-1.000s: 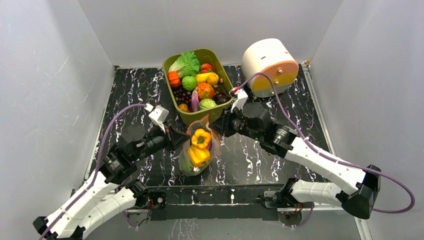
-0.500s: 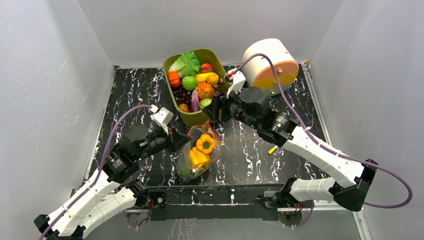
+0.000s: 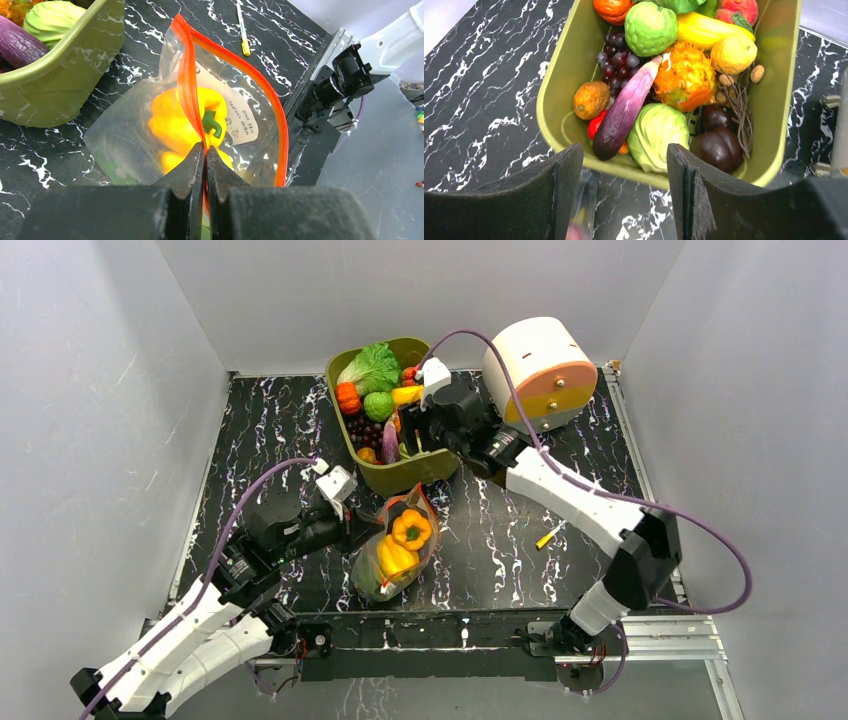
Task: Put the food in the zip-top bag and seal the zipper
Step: Pick up the fake vegetable from the bin.
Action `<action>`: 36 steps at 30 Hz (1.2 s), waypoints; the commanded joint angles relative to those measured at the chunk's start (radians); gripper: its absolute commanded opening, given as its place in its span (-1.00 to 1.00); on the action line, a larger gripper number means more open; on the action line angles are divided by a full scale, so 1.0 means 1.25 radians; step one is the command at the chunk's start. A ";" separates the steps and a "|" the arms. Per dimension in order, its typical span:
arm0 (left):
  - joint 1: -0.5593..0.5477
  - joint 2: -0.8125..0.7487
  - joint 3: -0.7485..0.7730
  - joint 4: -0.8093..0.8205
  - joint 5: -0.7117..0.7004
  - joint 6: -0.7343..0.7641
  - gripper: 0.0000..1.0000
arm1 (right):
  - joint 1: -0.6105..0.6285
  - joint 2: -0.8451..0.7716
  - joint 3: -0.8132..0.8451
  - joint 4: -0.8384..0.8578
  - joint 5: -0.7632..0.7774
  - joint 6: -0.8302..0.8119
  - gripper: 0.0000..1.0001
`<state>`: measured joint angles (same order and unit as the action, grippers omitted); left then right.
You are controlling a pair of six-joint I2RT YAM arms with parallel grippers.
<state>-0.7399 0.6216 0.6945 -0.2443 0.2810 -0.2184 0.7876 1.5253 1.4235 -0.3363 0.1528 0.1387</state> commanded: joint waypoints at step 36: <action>-0.002 -0.052 -0.005 -0.013 0.008 0.047 -1.00 | -0.108 0.537 0.394 0.273 -0.058 0.206 0.96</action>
<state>-0.7399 0.5610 0.6872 -0.2703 0.2783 -0.1749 0.6643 2.1689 1.8355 -0.0444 0.0238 0.3962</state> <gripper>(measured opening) 0.010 0.980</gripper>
